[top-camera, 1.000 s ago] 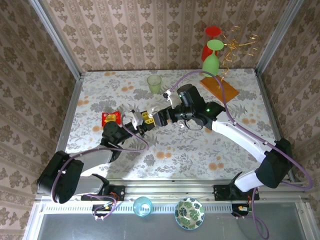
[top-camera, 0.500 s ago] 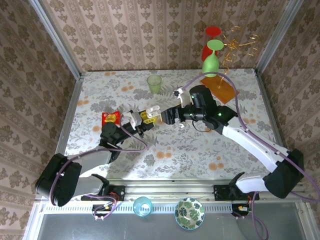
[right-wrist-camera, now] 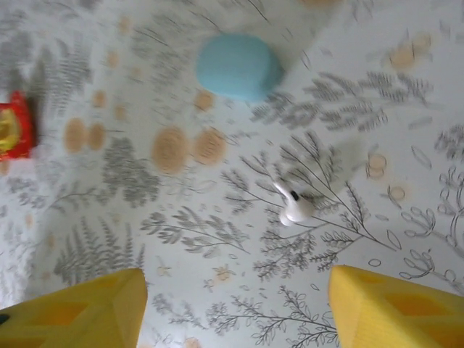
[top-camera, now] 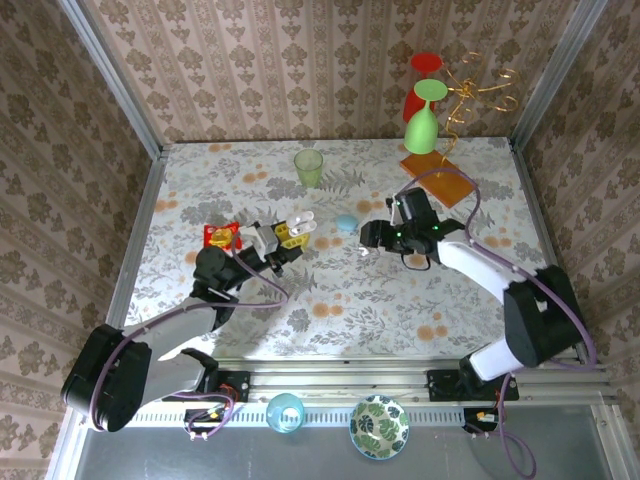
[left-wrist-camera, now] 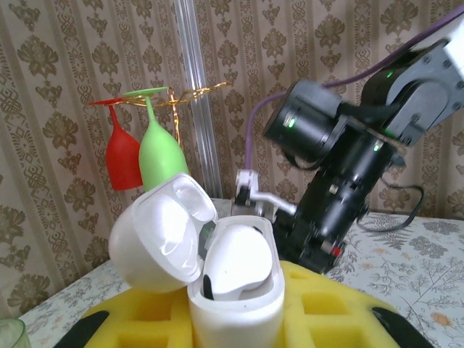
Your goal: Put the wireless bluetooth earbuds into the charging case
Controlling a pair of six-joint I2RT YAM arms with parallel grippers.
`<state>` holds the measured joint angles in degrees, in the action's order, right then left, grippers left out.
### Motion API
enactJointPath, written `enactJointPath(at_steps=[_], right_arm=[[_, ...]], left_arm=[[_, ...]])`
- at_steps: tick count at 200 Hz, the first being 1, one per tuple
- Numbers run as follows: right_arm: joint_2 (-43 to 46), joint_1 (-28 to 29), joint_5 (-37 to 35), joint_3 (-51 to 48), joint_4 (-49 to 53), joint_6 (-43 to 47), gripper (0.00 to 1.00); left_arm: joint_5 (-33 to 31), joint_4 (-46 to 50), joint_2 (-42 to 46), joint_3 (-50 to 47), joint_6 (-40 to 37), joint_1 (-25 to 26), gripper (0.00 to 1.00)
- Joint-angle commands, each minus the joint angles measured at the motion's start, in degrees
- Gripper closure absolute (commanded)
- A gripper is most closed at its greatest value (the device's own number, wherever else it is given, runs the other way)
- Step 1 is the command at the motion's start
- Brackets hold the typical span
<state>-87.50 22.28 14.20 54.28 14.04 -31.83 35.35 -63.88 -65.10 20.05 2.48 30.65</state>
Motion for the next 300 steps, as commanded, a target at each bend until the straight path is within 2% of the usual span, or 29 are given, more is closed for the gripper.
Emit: enactJointPath(at_steps=[1, 37, 85, 101, 131, 159, 182, 191, 236, 265, 300], right_arm=[[-5.15, -0.13, 1.17, 2.83, 1.09, -1.17, 0.37], [-12.44, -0.13, 1.52, 5.94, 0.62, 0.44, 0.41], [-19.54, 0.04, 3.12, 11.97, 3.14, 2.90, 0.52], [-20.34, 0.05, 2.44, 12.38, 4.18, 3.25, 0.57], [-21.12, 0.04, 3.60, 12.08, 4.90, 5.28, 0.59], [-21.13, 0.64, 5.40, 12.24, 7.26, 8.59, 0.68], [-22.09, 0.74, 3.26, 12.56, 9.91, 10.04, 0.73], [-22.58, 0.84, 2.27, 12.71, 10.43, 10.11, 0.78], [-21.57, 1.34, 0.99, 12.38, 10.40, 10.13, 0.82], [-18.02, 2.71, -4.07, 11.52, 11.74, 11.89, 0.83], [-14.74, 6.96, -19.39, 11.29, 16.07, 15.71, 0.84]], left_arm=[[1.08, -0.01, 0.68, -0.23, -1.21, -0.33, 0.92], [1.12, -0.18, 0.35, -0.41, -1.09, -0.33, 0.92], [1.08, -0.90, 0.31, -1.06, -0.86, -0.33, 0.92], [0.69, -0.90, 0.67, -1.42, -0.97, -0.33, 0.92], [0.51, -0.88, 0.59, -1.68, -1.10, -0.33, 0.92], [0.51, -1.23, 0.41, -1.77, -1.03, -0.33, 0.92], [0.51, -1.32, 0.26, -1.68, -1.10, -0.34, 0.92], [0.66, -1.44, 0.16, -1.61, -1.06, -0.38, 0.92], [0.78, -1.36, 0.65, -1.68, -0.60, -0.39, 0.92], [0.55, -0.52, 1.12, -1.60, -1.07, -0.40, 0.92], [-0.04, -0.37, 0.94, -1.42, -1.29, -0.42, 0.92]])
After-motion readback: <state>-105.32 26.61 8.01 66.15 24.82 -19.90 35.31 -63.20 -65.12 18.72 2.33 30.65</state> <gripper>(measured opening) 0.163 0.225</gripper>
